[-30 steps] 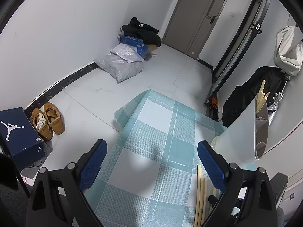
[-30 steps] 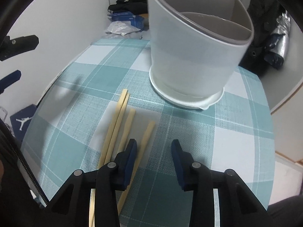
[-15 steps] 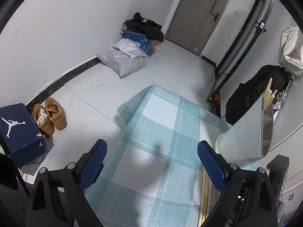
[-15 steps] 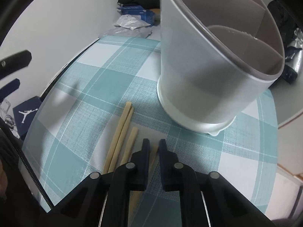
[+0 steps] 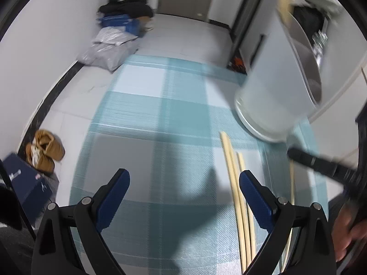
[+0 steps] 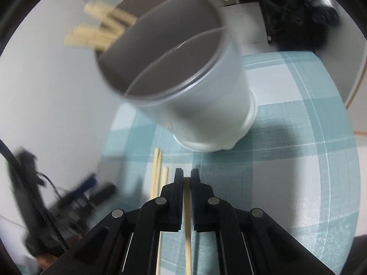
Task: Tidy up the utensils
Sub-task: 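Close the right tool on a chopstick while the left tool approaches others, then lift the right tool's chopstick while the left tool closes on a chopstick, then carry both held chopsticks up over the white holder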
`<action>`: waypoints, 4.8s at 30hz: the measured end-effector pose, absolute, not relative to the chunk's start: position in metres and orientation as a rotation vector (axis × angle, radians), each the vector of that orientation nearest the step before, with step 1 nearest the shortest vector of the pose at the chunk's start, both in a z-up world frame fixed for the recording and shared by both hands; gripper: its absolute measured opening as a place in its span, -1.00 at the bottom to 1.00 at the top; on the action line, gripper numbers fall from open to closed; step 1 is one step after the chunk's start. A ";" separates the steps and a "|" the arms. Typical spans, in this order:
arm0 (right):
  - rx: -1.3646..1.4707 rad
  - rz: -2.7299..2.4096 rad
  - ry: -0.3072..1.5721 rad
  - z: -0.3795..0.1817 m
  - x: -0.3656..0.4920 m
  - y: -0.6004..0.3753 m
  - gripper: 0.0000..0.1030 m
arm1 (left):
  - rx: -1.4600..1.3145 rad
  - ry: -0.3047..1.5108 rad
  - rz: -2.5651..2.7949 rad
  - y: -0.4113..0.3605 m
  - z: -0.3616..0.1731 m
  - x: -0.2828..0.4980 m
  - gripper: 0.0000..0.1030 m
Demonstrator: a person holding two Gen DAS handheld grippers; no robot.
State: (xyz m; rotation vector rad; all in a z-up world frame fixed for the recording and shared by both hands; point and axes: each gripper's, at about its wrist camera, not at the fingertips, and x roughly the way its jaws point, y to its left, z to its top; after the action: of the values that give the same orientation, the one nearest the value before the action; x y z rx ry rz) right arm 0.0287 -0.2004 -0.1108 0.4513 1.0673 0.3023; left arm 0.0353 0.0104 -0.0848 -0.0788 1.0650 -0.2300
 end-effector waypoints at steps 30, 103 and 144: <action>0.840 0.375 0.912 -0.117 0.008 -0.272 -0.89 | 0.107 1.219 -0.123 -0.019 -0.108 0.045 0.83; 0.426 0.243 0.531 -0.012 -0.055 -0.251 -0.90 | -0.162 0.821 -0.335 -0.002 0.010 -0.001 -0.93; 0.208 0.252 0.427 0.078 -0.012 -0.258 -0.90 | -0.199 0.758 -0.519 -0.061 0.105 0.034 -0.93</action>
State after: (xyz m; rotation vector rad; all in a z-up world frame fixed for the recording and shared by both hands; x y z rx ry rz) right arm -0.0120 -0.2583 0.0781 0.2082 0.4272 0.2522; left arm 0.0343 -0.0613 0.1048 -0.1995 0.7580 -0.5190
